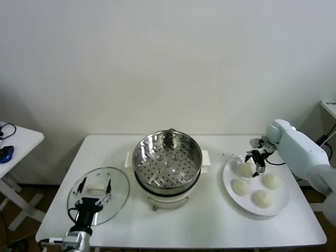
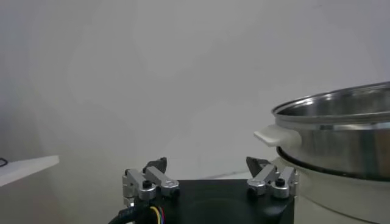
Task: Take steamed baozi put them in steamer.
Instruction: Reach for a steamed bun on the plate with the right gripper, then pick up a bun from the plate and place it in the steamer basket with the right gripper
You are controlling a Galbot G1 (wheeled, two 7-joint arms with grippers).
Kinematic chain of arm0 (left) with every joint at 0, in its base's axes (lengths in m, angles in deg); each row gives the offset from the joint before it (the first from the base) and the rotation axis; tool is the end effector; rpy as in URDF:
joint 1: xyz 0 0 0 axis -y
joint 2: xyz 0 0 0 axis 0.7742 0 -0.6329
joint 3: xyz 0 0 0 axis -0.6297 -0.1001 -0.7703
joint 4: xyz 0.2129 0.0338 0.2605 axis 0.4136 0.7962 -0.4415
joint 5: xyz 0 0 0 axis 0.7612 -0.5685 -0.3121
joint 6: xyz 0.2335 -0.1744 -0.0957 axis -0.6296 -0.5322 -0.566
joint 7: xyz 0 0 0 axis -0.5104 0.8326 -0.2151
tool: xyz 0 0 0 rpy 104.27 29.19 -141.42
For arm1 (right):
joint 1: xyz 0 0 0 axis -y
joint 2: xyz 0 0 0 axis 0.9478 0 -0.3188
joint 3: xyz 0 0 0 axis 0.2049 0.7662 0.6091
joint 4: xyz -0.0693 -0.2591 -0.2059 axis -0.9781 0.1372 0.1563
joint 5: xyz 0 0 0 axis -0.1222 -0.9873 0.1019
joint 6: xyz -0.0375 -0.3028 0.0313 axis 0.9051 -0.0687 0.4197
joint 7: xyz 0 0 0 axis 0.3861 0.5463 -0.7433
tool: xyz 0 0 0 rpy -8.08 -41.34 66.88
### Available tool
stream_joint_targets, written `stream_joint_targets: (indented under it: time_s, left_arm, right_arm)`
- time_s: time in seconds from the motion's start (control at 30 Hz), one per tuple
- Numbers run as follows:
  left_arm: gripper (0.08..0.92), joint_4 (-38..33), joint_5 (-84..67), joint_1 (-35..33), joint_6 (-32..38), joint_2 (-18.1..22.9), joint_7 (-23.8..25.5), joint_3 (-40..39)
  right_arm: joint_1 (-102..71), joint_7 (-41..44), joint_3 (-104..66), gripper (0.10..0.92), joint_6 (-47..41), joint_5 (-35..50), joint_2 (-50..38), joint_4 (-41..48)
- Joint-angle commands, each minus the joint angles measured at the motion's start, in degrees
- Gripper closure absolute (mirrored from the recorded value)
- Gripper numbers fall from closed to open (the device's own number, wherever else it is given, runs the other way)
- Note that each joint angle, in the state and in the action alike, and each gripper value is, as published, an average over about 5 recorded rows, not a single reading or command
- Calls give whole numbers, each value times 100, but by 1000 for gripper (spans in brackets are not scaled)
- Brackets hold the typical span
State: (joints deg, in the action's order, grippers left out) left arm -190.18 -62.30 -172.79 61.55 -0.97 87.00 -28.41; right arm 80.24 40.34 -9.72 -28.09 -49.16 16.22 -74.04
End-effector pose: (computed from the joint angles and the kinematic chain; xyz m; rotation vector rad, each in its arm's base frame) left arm 0.1221 0.0686 -0.3400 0.0274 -3.0843 -0.3229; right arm 0.5385 -0.2175 -0.2251 1.3390 -1.2617 1.2850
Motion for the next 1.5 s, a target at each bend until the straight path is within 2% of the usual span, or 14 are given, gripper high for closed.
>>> stream_joint_targets:
  time_s: [0.03, 0.3, 0.6, 1.03, 1.27, 1.5]
  left_arm:
    - [177, 2, 6, 1, -5, 9, -3, 5]
    - [177, 1, 21, 18, -26, 8, -7, -1]
    - [177, -9, 40, 24, -41, 4, -6, -1]
    - [177, -50, 100, -21, -55, 9, -6, 2]
    - [177, -99, 184, -47, -78, 49, -8, -16]
    - [177, -172, 227, -81, -114, 83, -13, -27]
  right_arm:
    - [-12, -23, -92, 252, 11, -118, 39, 32]
    - [-62, -41, -253, 311, 20, -205, 34, 44]
    - [34, -50, -247, 318, 52, -40, -51, -142]
    - [2053, 34, 1873, 313, 223, 1647, -670, -2475]
    - [3323, 90, 2408, 321, 1125, 1560, -220, -3198]
    - [3826, 62, 2481, 321, 1518, 1376, 493, -3774]
